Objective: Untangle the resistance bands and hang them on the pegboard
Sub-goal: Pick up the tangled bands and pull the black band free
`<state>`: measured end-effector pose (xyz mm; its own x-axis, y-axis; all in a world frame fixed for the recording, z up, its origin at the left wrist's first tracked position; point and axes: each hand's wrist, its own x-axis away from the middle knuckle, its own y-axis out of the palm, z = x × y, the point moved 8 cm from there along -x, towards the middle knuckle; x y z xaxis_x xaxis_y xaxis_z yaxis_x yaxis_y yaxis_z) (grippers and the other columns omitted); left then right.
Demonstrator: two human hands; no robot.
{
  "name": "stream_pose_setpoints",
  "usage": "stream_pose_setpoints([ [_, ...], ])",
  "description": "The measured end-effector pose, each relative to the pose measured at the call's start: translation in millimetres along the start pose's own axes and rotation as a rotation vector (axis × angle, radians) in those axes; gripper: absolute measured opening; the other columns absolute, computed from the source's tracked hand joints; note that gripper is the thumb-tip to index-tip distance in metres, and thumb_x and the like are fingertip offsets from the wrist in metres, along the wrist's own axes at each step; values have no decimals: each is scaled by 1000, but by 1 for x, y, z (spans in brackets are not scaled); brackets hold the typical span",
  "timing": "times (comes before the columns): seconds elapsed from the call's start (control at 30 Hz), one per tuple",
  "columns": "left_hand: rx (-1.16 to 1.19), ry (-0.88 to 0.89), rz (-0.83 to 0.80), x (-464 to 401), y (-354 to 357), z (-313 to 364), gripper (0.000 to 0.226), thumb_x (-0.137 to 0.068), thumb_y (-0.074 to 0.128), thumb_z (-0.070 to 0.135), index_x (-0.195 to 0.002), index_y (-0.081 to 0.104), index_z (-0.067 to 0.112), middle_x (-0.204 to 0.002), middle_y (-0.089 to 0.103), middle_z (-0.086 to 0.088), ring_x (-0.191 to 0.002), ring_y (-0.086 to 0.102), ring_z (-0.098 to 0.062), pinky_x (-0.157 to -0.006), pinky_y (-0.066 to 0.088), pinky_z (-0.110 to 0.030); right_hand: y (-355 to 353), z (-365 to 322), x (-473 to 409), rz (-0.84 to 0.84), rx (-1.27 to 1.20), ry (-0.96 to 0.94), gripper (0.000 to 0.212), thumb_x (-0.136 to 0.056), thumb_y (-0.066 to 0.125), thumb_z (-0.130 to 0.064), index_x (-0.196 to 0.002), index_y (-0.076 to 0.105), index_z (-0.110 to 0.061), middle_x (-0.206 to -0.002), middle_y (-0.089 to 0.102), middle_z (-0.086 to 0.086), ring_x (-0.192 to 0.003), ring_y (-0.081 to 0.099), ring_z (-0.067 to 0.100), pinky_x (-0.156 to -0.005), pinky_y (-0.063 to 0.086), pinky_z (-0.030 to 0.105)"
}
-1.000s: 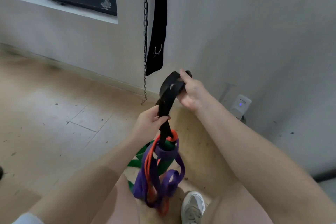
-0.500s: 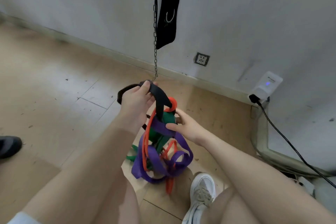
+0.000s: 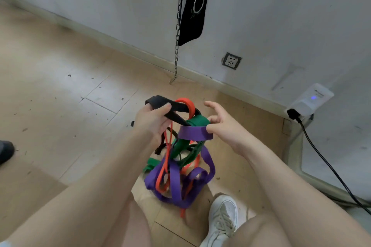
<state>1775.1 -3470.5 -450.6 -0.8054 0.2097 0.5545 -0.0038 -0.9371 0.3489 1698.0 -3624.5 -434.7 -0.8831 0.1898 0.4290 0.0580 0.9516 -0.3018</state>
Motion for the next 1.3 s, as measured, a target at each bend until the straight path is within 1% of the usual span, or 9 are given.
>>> stream_pose_setpoints([
  [0.13, -172, 201, 32, 4, 8, 14, 31, -88, 58, 1, -118, 53, 6, -103, 66, -10, -97, 66, -22, -77, 56, -28, -8, -6, -3, 226, 124, -58, 6, -91, 47, -19, -97, 44, -21, -73, 50, 0, -64, 44, 14, -59, 37, 29],
  [0.23, -233, 244, -49, 5, 14, 17, 29, -87, 60, 2, -115, 56, 8, -96, 68, -6, -94, 67, -18, -82, 56, -31, -5, -9, -7, 330, 285, -89, 32, -84, 56, -52, -90, 50, -21, -69, 54, -6, -64, 51, 13, -56, 40, 27],
  [0.37, -311, 257, -145, 13, 26, 12, 20, -86, 59, -1, -92, 59, 18, -89, 69, -4, -86, 68, -15, -75, 57, -26, -11, -8, -17, 385, 631, 52, 47, -75, 50, -72, -82, 60, -27, -71, 59, -9, -79, 60, 19, -80, 49, 39],
  [0.5, -352, 291, -149, 14, 26, 13, 26, -85, 60, -2, -84, 58, 24, -85, 69, -2, -82, 69, -16, -68, 57, -25, 3, -28, -12, 480, 778, -109, 29, -93, 41, -51, -95, 53, -25, -76, 58, -5, -71, 56, 20, -61, 40, 28],
  [0.63, -382, 256, -71, 5, 12, 9, 21, -86, 60, 1, -87, 57, 21, -91, 67, -6, -89, 67, -21, -80, 56, -34, 12, -41, -12, 510, 932, -284, 20, -96, 41, -24, -109, 55, -18, -103, 56, 2, -96, 52, 23, -70, 36, 30],
  [0.77, -333, 152, 20, -8, -4, 5, 21, -87, 58, 0, -105, 52, 10, -109, 62, -16, -98, 64, -27, -84, 55, -37, -8, -50, -10, 397, 537, -283, 14, -94, 49, -19, -97, 62, -14, -94, 54, -2, -84, 50, 13, -66, 37, 25],
  [0.97, -193, 17, 65, -10, -9, -6, 32, -86, 58, -2, -115, 47, 8, -114, 57, -18, -101, 63, -31, -76, 56, -34, -15, -34, 7, 130, -995, -176, 18, -86, 43, -5, -71, 53, -10, -60, 47, 1, -65, 48, 17, -74, 45, 28],
  [1.17, -464, 203, -130, 15, 15, 0, 29, -84, 63, 2, -86, 53, 29, -98, 65, -7, -96, 65, -27, -87, 53, -48, -12, -7, 16, -37, 155, 113, 25, -88, 60, -35, -88, 63, -10, -46, 45, -4, -41, 43, 9, -55, 47, 26],
  [1.3, -511, 153, -153, 12, 14, -3, 30, -84, 61, -1, -107, 53, 17, -103, 62, -8, -98, 63, -28, -89, 53, -46, -37, -18, 12, 167, -408, -104, 20, -97, 45, -20, -87, 59, -11, -69, 62, 1, -50, 58, 10, -55, 52, 25],
])
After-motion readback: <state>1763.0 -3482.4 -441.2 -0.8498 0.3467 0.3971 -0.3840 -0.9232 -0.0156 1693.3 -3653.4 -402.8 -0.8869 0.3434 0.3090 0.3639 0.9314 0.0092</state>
